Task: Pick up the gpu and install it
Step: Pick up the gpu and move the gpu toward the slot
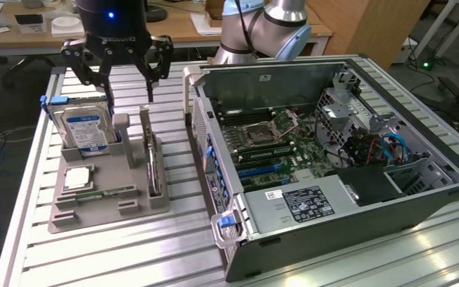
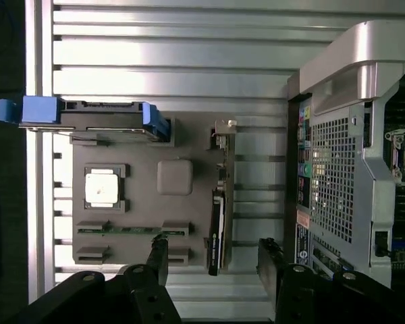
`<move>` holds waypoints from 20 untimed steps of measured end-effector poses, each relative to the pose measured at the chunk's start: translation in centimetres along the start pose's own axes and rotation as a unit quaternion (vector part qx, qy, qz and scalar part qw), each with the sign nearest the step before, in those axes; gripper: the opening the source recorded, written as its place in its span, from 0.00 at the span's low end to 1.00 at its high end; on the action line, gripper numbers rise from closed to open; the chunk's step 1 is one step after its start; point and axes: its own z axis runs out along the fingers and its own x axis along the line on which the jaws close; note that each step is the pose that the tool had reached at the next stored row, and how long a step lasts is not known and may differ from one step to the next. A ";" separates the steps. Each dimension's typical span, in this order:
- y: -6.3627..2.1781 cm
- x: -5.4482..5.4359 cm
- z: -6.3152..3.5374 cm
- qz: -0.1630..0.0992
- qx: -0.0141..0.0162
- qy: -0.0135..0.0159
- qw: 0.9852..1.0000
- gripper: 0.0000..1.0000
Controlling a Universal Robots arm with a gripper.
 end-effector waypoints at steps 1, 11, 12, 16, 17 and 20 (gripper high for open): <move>-0.02 0.0 0.38 0.000 0.000 0.000 1.000 0.65; -0.07 0.0 1.54 0.001 0.000 -0.004 1.000 0.65; -0.07 0.0 1.67 0.001 0.000 -0.004 1.000 0.65; -0.10 0.0 2.28 0.001 -0.001 -0.006 1.000 0.65; -0.11 0.0 2.46 0.001 -0.001 -0.007 1.000 0.65; -0.13 0.0 2.88 0.001 -0.001 -0.007 1.000 0.65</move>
